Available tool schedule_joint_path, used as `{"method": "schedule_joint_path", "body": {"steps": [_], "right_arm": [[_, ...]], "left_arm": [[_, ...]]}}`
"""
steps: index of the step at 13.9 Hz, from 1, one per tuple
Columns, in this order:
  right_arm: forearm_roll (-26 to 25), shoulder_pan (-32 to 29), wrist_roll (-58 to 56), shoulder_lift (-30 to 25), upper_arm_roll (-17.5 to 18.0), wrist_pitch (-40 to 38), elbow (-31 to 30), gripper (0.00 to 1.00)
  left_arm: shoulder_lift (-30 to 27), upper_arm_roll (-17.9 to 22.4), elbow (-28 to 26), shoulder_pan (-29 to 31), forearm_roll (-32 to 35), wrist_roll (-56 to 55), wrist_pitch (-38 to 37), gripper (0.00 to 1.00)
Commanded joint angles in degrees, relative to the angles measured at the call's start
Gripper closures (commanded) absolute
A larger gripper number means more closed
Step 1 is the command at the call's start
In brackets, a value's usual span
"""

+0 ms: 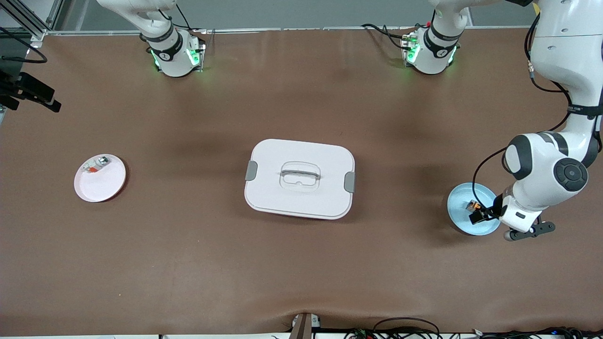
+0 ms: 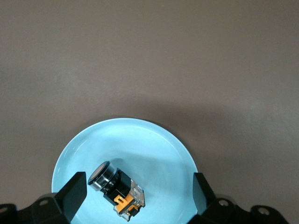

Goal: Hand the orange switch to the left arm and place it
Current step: 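Lower the switch onto the blue plate with the left gripper, then open the left gripper to release the switch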

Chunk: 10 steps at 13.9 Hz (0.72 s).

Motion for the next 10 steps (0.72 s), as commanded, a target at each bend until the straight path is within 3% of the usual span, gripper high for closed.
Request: {"method": "schedule_joint_path", "body": {"steps": [1, 10], "right_arm": [[1.1, -0.4, -0.7, -1.3, 0.0, 0.0, -1.0, 0.00], [1.1, -0.5, -1.3, -1.2, 0.0, 0.6, -1.1, 0.00]], "left_arm": [[-1.8, -0.7, -1.2, 0.4, -2.1, 3.2, -2.5, 0.00], [-5.3, -1.0, -0.8, 0.2, -2.2, 3.5, -3.8, 0.00]]}}
